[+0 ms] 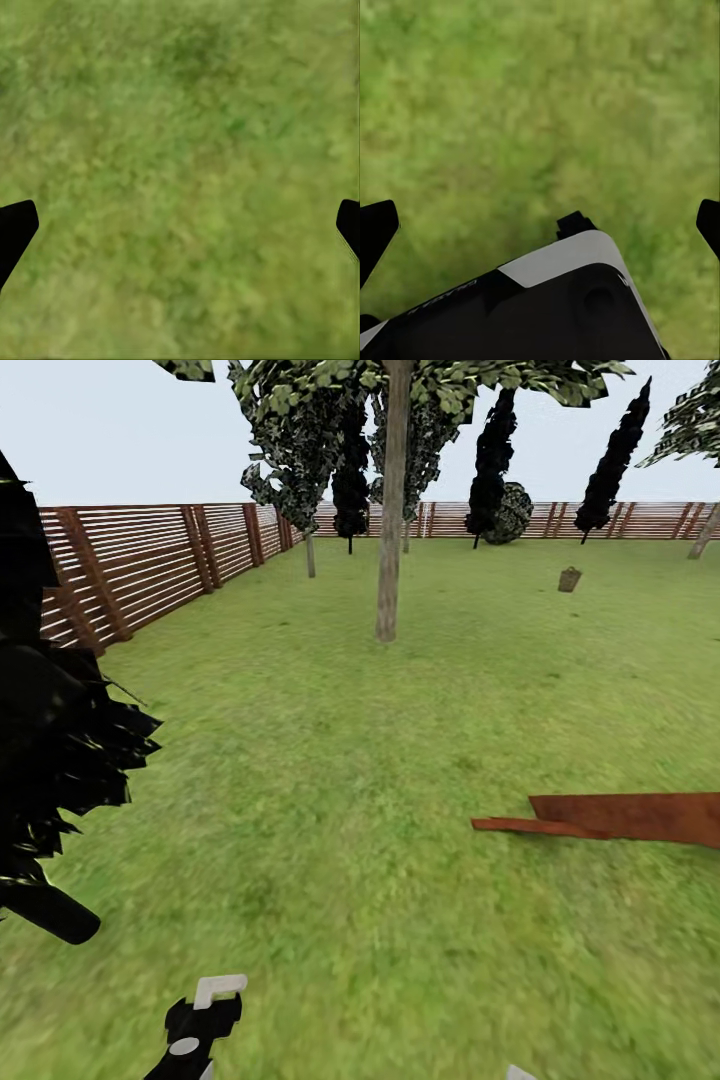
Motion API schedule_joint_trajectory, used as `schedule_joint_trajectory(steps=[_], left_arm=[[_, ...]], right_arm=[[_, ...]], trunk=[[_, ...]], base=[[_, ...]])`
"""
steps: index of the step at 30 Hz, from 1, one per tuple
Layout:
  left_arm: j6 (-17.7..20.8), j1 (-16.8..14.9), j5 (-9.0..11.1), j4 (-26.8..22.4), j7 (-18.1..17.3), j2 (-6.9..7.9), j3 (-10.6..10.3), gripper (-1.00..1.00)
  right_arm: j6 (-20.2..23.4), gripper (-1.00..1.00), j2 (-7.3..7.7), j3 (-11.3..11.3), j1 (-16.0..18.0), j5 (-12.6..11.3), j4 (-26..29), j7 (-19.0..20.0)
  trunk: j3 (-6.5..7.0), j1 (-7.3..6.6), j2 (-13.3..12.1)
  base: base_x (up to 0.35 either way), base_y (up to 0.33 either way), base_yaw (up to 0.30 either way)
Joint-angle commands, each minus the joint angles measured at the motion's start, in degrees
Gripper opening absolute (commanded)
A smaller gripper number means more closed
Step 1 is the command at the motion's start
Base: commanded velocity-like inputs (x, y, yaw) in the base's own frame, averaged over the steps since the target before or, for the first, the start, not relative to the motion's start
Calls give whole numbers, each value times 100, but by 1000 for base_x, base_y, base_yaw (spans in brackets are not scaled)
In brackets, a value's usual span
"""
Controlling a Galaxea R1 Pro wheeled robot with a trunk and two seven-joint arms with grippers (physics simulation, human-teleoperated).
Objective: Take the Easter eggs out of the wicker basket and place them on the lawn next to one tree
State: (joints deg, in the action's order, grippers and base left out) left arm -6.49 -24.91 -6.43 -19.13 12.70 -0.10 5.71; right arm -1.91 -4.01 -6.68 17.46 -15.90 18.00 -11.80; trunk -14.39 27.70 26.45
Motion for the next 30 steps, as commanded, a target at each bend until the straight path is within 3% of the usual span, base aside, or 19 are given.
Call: schedule_joint_trajectory(steps=[1, 30], left_arm=[[-19, -5, -60, 6, 5, -2, 35, 100], [-19, -5, -60, 6, 5, 0, 35, 100]], right_arm=[[-20, 100, -3, -9, 3, -54, 2, -7], [-33, 100, -4, 0, 3, -33, -4, -7]], trunk=[[-9, 6, 8], [-9, 6, 8]], base=[[323, 0, 0], [323, 0, 0]])
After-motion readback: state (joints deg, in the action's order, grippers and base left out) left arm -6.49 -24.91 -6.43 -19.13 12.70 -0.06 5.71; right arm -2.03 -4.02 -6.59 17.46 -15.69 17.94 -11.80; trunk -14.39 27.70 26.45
